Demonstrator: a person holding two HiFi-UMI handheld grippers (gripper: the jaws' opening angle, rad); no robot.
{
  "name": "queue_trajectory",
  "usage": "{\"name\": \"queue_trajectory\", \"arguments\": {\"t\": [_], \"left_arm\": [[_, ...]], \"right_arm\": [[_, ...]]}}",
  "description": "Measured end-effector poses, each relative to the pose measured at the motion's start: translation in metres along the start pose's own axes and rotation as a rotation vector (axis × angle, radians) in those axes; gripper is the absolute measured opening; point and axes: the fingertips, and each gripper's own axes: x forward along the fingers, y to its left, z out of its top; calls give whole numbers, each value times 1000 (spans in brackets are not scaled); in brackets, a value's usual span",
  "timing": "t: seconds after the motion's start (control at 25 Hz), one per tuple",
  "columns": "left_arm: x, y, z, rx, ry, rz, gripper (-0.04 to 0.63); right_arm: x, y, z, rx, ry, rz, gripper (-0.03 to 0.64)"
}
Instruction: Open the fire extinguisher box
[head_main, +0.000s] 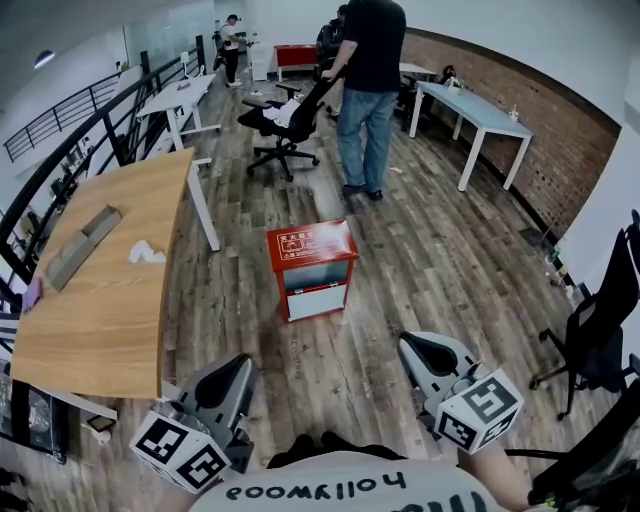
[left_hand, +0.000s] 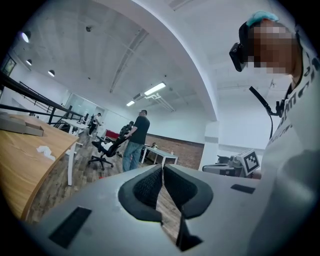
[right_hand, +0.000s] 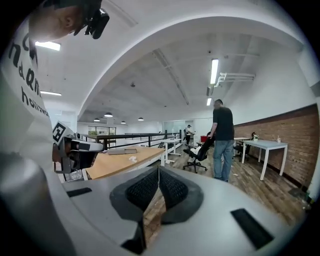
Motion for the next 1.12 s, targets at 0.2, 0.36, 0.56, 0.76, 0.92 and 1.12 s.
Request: {"name": "queue_trajectory", "arguments": {"t": [0.2, 0.36, 0.56, 0.76, 0.92, 1.12], "left_arm": [[0, 11, -4, -18, 0, -8, 15], [10, 19, -3, -19, -14, -8, 15], [34, 23, -6, -32, -12, 19, 15], [73, 20, -10, -43, -9, 56, 15], [108, 15, -18, -58, 1, 85, 15], [149, 9, -24, -71, 0, 116, 15]], "right_arm": [[3, -1, -6, -105, 54, -44, 9], [11, -12, -4, -19, 28, -23, 9], [29, -29, -2, -10, 36, 16, 11], [37, -75, -14, -59, 105, 8, 11], [46, -120, -14, 6, 95, 29, 11], [62, -169, -17, 26, 99, 61, 11]]}}
